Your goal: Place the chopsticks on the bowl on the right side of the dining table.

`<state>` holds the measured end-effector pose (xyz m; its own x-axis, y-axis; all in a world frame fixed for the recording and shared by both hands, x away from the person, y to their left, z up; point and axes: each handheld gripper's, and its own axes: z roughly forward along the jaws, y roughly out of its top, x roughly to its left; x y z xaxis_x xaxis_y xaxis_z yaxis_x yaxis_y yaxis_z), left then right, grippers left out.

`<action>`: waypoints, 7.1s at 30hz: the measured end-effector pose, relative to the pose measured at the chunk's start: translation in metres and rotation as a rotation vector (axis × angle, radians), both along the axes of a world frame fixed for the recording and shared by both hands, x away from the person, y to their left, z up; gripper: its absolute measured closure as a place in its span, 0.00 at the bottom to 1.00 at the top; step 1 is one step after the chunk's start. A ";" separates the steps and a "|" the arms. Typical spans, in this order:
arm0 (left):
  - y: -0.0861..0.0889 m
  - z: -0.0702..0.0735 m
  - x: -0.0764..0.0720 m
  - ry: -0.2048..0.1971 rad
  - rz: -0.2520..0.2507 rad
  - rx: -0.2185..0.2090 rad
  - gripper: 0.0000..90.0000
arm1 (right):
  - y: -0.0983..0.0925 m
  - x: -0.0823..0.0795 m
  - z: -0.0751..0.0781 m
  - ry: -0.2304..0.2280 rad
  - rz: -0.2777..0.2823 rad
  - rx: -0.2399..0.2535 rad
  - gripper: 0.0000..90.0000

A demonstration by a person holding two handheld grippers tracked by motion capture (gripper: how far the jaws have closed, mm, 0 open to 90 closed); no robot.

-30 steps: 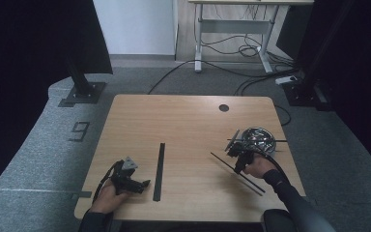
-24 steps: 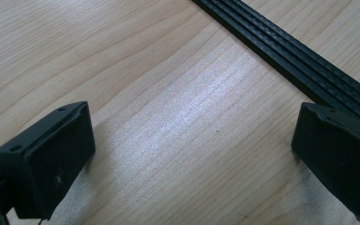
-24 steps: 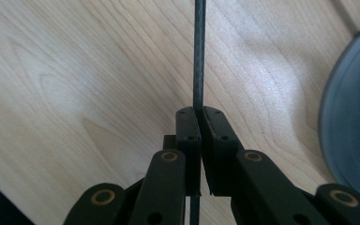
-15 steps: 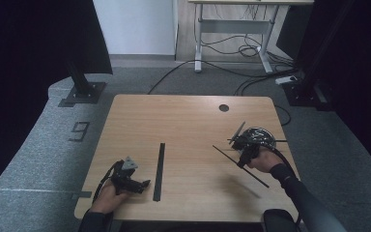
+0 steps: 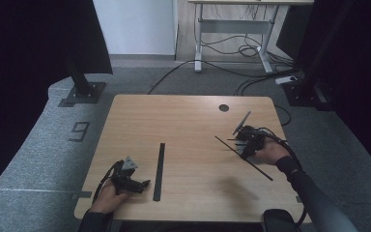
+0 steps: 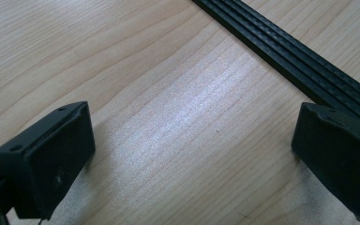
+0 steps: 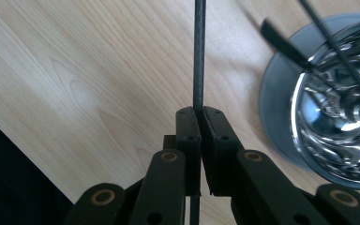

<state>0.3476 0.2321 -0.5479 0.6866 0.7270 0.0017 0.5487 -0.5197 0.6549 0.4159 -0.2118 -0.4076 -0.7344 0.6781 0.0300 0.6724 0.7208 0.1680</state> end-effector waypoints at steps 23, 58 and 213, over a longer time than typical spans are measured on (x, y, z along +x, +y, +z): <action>0.000 0.000 0.000 0.000 0.000 -0.001 0.00 | -0.035 0.037 0.002 -0.081 -0.093 -0.064 0.95; 0.000 0.000 0.000 0.000 0.000 0.000 0.00 | -0.058 0.059 -0.053 -0.069 -0.159 -0.076 0.95; -0.001 0.000 0.000 0.000 0.003 -0.001 0.00 | -0.110 -0.008 -0.090 -0.607 -0.457 0.358 0.79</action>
<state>0.3478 0.2316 -0.5480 0.6846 0.7289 0.0014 0.5499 -0.5177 0.6554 0.4077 -0.3217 -0.4975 -0.3480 0.9374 -0.0119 0.6039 0.2339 0.7620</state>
